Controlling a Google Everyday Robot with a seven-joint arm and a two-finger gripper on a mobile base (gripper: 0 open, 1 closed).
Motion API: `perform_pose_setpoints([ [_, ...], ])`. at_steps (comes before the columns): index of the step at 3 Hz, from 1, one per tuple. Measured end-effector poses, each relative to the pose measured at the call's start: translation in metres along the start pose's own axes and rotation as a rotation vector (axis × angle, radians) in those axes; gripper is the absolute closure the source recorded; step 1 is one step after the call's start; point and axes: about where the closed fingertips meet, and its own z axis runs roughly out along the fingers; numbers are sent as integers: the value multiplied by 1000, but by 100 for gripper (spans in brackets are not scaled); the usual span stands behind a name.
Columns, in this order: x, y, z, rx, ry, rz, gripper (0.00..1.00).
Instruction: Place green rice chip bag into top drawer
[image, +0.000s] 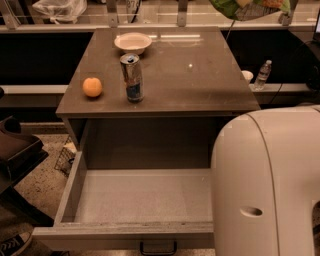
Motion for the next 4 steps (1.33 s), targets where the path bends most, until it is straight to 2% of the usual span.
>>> perform_pose_setpoints([
  [1,1,1,-20,-13,-39,-51,100],
  [2,22,12,-67,-50,-26,-70,100],
  [3,59,30,-103,-108,16,-2,100],
  [4,86,48,-127,-125,55,45,100],
])
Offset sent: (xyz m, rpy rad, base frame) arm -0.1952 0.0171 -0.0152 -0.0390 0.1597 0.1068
